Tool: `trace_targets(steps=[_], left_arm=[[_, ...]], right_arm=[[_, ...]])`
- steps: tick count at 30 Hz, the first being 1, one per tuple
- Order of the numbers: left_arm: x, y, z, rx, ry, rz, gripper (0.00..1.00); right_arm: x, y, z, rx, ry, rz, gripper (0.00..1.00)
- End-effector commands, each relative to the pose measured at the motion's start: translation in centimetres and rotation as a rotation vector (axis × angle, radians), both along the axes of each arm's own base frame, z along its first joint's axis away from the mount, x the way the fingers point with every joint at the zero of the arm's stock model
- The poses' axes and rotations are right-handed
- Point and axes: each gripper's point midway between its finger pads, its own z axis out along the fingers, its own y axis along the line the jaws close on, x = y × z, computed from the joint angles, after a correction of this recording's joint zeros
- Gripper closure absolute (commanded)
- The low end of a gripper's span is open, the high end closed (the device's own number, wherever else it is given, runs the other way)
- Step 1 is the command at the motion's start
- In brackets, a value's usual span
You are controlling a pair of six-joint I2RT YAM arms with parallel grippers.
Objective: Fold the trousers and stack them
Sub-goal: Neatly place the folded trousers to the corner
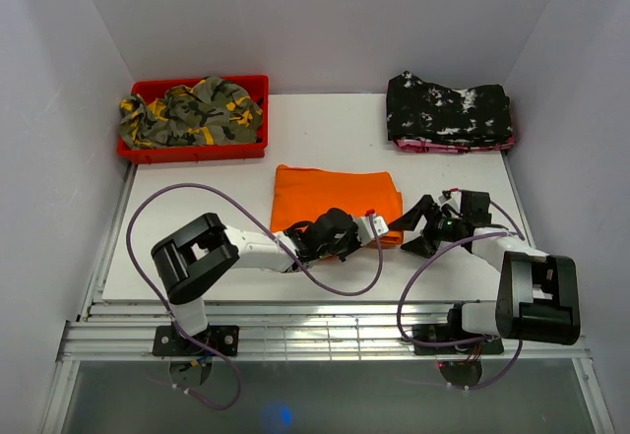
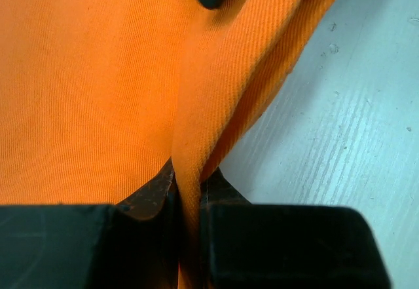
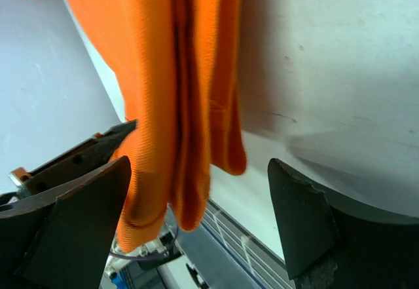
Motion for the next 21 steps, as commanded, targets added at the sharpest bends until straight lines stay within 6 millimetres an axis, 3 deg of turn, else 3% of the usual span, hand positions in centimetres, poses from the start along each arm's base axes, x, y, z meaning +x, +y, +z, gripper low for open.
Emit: trace_targets(steps=[1,3,11,21], left_arm=[[0.1,-2.0,2.6,-0.094,0.006,-0.023,1.0],[0.1,-2.2,2.5,-0.098,0.014,-0.018,1.0],[0.6,-2.8,2.6,-0.109,0.033,0.006,1.0],[1.2,-3.6,1.4,-0.106,0.078,0.041,1.0]], right_arm=[[2.6,0.5,2.2,0.068,-0.126,-0.097,0.1],[3.0,0.4,3.1,0.089,-0.161,-0.154,0.1],[1.2,0.9,0.2,0.081,-0.068,-0.194,0.1],[2.7,2.6,0.7,0.166,-0.105,-0.238,0.1]])
